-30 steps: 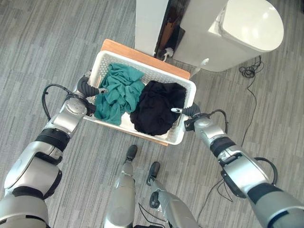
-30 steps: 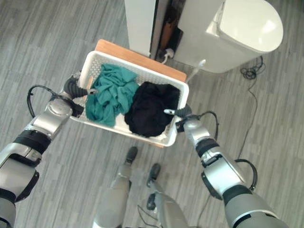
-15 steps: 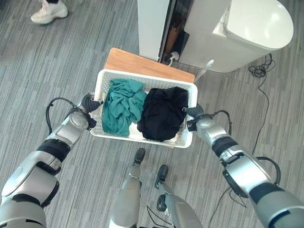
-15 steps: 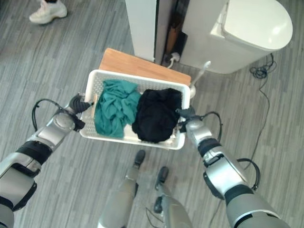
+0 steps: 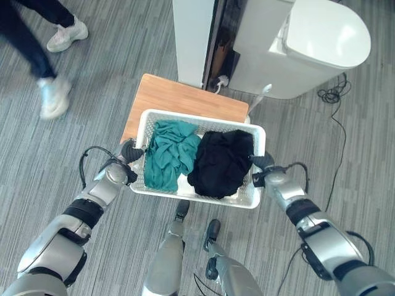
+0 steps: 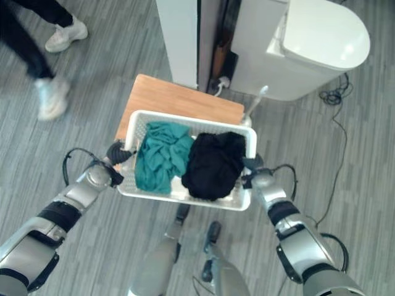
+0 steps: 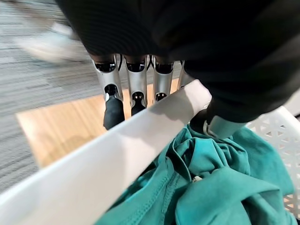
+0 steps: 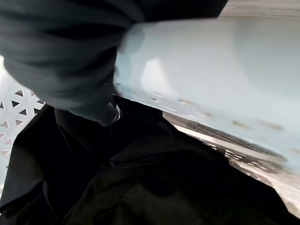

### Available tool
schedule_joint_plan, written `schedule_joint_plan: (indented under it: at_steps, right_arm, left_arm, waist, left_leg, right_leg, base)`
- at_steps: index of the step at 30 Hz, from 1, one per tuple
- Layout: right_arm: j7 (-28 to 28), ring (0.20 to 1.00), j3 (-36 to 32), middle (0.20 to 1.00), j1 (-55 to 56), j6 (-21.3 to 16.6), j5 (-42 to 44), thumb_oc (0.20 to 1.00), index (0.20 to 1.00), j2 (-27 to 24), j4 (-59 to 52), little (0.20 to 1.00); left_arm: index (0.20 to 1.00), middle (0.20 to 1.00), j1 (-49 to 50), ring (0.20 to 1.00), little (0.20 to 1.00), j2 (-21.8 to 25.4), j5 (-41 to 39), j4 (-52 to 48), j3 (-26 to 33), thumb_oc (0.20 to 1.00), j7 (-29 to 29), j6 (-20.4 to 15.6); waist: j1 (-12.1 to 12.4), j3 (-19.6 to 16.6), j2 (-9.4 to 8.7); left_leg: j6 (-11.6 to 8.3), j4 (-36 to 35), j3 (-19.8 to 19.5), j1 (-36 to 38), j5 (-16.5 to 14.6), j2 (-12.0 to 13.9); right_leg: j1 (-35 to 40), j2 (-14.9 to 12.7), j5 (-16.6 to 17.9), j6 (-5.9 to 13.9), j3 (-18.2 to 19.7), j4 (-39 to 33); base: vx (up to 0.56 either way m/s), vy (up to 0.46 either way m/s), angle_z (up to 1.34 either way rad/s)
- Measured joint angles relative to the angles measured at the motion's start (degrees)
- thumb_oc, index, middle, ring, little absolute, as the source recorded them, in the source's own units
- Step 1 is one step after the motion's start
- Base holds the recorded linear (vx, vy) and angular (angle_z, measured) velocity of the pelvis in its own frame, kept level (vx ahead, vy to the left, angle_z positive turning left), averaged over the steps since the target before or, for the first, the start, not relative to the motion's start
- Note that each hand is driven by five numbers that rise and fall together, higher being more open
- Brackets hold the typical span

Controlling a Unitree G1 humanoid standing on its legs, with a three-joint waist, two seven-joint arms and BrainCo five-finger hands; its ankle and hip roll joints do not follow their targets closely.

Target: Grab the laundry basket,head to the washer,open it,put in the laundry and shut it.

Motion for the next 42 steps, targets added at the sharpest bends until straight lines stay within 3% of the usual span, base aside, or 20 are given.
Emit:
schedule_joint_plan:
  at_steps: [9,12,17,19,20,21,24,25,27,28,30,31,32,33,36,38,39,40,41,42]
  right_arm:
    - [0.5,0.2,-6.8,0.2,9.0,0.0,-1.4,0.2,0.2,-1.1,-7.7,0.2]
    - [1.4,0.2,-11.7,0.2,15.1,-0.1,-2.0,0.2,0.2,-2.0,-12.6,0.2]
    - [1.8,0.2,-12.7,0.2,15.6,-0.2,-4.1,0.2,0.2,-1.6,-13.2,0.2]
    - [1.9,0.2,-13.1,0.2,16.4,-0.5,-5.2,0.2,0.2,-1.5,-13.6,0.2]
    - [2.2,0.2,-13.2,0.2,17.0,-0.5,-5.2,0.2,0.2,-1.6,-13.5,0.2]
    - [3.4,0.2,-14.2,0.2,19.3,-0.7,-5.2,0.2,0.2,-1.8,-13.3,0.2]
    - [5.2,0.2,-14.6,0.2,24.2,-0.8,-5.3,0.2,0.2,-2.0,-15.2,0.2]
    - [6.1,0.2,-15.2,0.2,28.2,-0.7,-6.0,0.2,0.2,-1.7,-18.5,0.2]
    - [6.2,0.2,-15.5,0.2,32.9,-0.7,-7.6,0.2,0.2,-1.3,-20.8,0.2]
    - [6.2,0.2,-15.9,0.2,34.4,-0.7,-7.7,0.2,0.2,-1.4,-21.3,0.2]
    - [6.3,0.2,-17.4,0.2,35.3,-0.7,-9.0,0.2,0.2,-1.4,-23.1,0.2]
    - [6.4,0.2,-17.7,0.2,36.8,-0.7,-9.8,0.2,0.2,-3.0,-23.4,0.2]
    - [6.6,0.2,-18.6,0.2,38.0,-0.7,-9.8,0.2,0.2,-4.1,-23.4,0.2]
    - [7.0,0.2,-19.6,0.2,38.5,-0.9,-9.8,0.2,0.2,-4.0,-23.0,0.2]
    - [7.8,0.2,-19.5,0.2,42.0,-0.9,-9.7,0.2,0.2,-4.0,-23.4,0.2]
    - [7.8,0.2,-18.9,0.2,42.2,-0.8,-9.7,0.2,0.2,-4.1,-23.0,0.2]
    - [7.8,0.2,-18.4,0.2,42.0,-0.8,-9.7,0.2,0.2,-4.2,-22.8,0.2]
    - [7.8,0.2,-18.2,0.2,41.9,-0.8,-9.7,0.2,0.2,-4.2,-22.8,0.2]
    - [7.9,0.2,-17.2,0.2,40.7,-0.6,-9.7,0.2,0.2,-4.3,-22.5,0.2]
    - [7.9,0.2,-16.1,0.2,38.9,-0.6,-9.7,0.2,0.2,-4.5,-21.4,0.2]
  left_arm:
    - [0.2,0.2,1.4,0.2,0.2,-0.7,0.8,-5.1,0.0,0.2,-1.9,0.0]
    - [0.2,0.2,1.6,0.2,0.2,-2.8,1.6,-7.1,-0.2,0.2,-2.8,0.0]
    - [0.2,0.2,2.3,0.2,0.2,-3.4,2.3,-6.5,-0.5,0.2,-4.3,0.0]
    - [0.2,0.2,2.3,0.2,0.2,-3.0,2.3,-6.5,-0.5,0.2,-4.7,-0.1]
    - [0.2,0.2,2.3,0.2,0.2,-3.3,2.4,-6.5,-0.4,0.2,-5.3,-0.1]
    - [0.2,0.2,2.7,0.2,0.2,-5.0,2.4,-6.1,0.0,0.2,-6.2,-0.1]
    - [0.2,0.2,3.9,0.2,0.2,-4.8,2.3,-6.4,-0.3,0.2,-8.3,-0.5]
    - [0.2,0.2,6.0,0.2,0.2,-4.3,2.3,-7.2,-0.4,0.2,-9.0,-1.2]
    - [0.2,0.2,8.1,0.2,0.2,-4.3,2.3,-7.2,-1.1,0.2,-10.1,-2.0]
    - [0.2,0.2,8.4,0.2,0.2,-4.7,2.3,-7.2,-1.4,0.2,-10.4,-2.2]
    - [0.2,0.2,10.1,0.2,0.2,-4.9,2.3,-7.1,-1.7,0.2,-10.7,-2.7]
    - [0.2,0.2,10.7,0.2,0.2,-6.5,2.3,-7.2,-1.9,0.2,-11.7,-2.7]
    - [0.2,0.2,10.9,0.2,0.2,-8.1,2.3,-7.2,-1.9,0.2,-11.9,-2.7]
    - [0.2,0.2,11.5,0.2,0.2,-8.8,2.4,-7.3,-1.8,0.2,-12.1,-2.9]
    - [0.2,0.2,12.1,0.2,0.2,-10.4,2.4,-6.3,-2.3,0.2,-12.8,-2.7]
    - [0.2,0.2,12.0,0.2,0.2,-12.3,2.2,-2.6,-2.4,0.2,-12.3,-2.7]
    - [0.2,0.2,12.1,0.2,0.2,-12.3,2.2,-1.9,-2.4,0.2,-12.3,-2.7]
    - [0.2,0.2,12.1,0.2,0.2,-12.2,2.1,-2.1,-2.3,0.2,-12.2,-2.7]
    - [0.2,0.2,12.8,0.2,0.2,-11.3,1.9,-2.2,-2.2,0.2,-12.1,-2.8]
    - [0.2,0.2,13.4,0.2,0.2,-10.7,1.5,-2.2,-2.0,0.2,-12.1,-2.8]
  waist:
    - [-2.4,0.0,0.05]
    - [-4.0,-0.7,1.27]
    - [-5.0,-0.8,1.74]
    - [-5.8,-0.9,1.81]
    - [-5.7,-1.0,1.92]
    - [-6.0,-1.9,3.5]
    - [-5.9,-3.5,4.31]
    - [-5.0,-4.8,3.16]
    - [-5.7,-8.7,-0.16]
    - [-6.2,-9.4,-1.03]
    - [-5.3,-10.2,-1.05]
    - [-7.1,-11.5,-1.45]
    - [-7.7,-12.3,0.03]
    - [-7.3,-13.0,1.0]
    - [-9.7,-13.1,0.63]
    - [-9.6,-13.0,0.63]
    - [-9.7,-12.8,0.47]
    - [-8.7,-12.3,-0.38]
    - [-6.2,-11.6,-1.49]
    - [-5.3,-11.1,-1.8]
  left_leg:
    - [1.9,-1.3,2.3,5.2,-0.7,-0.1]
    - [3.14,-1.4,3.4,6.7,-1.0,-0.5]
    - [5.74,-0.4,12.0,10.8,-2.7,0.7]
    - [7.28,0.5,18.8,12.9,-4.0,1.4]
    - [8.11,0.5,20.1,13.8,-4.7,1.9]
    - [9.12,1.2,25.8,15.2,-5.6,4.3]
    - [10.4,3.2,31.6,16.7,-7.6,8.2]
    - [9.57,3.0,36.0,18.8,-8.0,9.3]
    - [7.89,3.0,37.6,18.8,-7.4,8.3]
    - [7.27,3.2,38.0,18.8,-6.8,8.4]
    - [6.58,5.8,39.6,18.0,-6.8,11.5]
    - [5.1,6.2,37.3,15.7,-9.5,10.5]
    - [3.85,4.4,36.8,15.6,-8.0,10.5]
    - [0.48,3.8,37.5,16.2,-6.2,11.7]
    - [0.72,5.5,38.4,16.8,-5.1,14.4]
    - [1.11,7.8,34.4,16.5,-3.7,16.3]
    - [1.17,13.2,29.4,13.3,-3.7,17.2]
    - [0.82,17.3,21.2,10.4,-5.1,16.6]
    - [-2.47,14.5,4.4,10.8,-10.7,10.0]
    - [-2.51,12.0,-2.4,11.6,-11.8,6.0]
  right_leg:
    - [3.5,-0.5,-0.1,0.39,2.7,0.0]
    - [4.5,-1.1,-0.3,0.99,3.7,0.3]
    - [3.1,-1.3,1.4,3.96,9.6,3.1]
    - [2.9,-1.3,3.8,3.86,6.1,3.3]
    - [3.0,-2.2,1.4,3.22,1.9,4.6]
    - [2.8,-5.6,-2.9,2.14,-8.8,13.6]
    - [5.4,-10.5,-7.0,7.66,-11.0,23.0]
    - [7.1,-13.8,-8.1,9.43,-11.1,26.1]
    - [10.1,-15.6,-4.5,10.17,-10.5,21.6]
    - [11.3,-14.9,-5.6,9.73,-11.0,17.6]
    - [12.1,-11.9,-4.2,6.75,-11.2,11.2]
    - [11.7,-11.4,-4.1,5.33,-10.7,6.7]
    - [10.6,-9.4,-3.5,4.85,-9.6,5.9]
    - [9.5,-7.8,-3.1,4.68,-7.9,5.5]
    - [10.2,-5.3,-2.0,3.1,-5.3,3.6]
    - [8.8,-3.7,-1.7,0.92,-4.4,4.2]
    - [8.3,-3.3,-1.1,-0.25,-4.4,4.4]
    - [7.7,-3.3,-1.1,-0.9,-2.8,5.1]
    - [6.8,-4.2,-0.9,-1.79,1.5,5.2]
    - [6.8,-4.3,-0.2,-2.15,3.5,4.8]
  base:
    - [0.04,0.054,-0.14]
    - [-0.01,0.17,-0.18]
    - [-0.15,0.1,-1.1]
    - [-0.16,0.096,-1.49]
    - [-0.19,0.063,-1.64]
    - [-0.19,0.058,-1.7]
    - [-0.07,0.002,-1.48]
    - [-0.15,-0.05,-1.61]
    - [-0.2,-0.113,-1.11]
    - [-0.15,-0.101,-0.77]
    - [-0.16,-0.204,-1.42]
    - [-0.21,-0.361,-1.45]
    - [-0.14,-0.307,-1.29]
    - [-0.05,-0.16,-1.0]
    - [-0.17,-0.316,-0.68]
    - [-0.16,-0.204,-0.64]
    - [-0.04,-0.151,-0.54]
    - [-0.02,-0.116,-0.88]
    - [0.01,-0.07,-1.15]
    - [0.01,-0.033,-1.28]
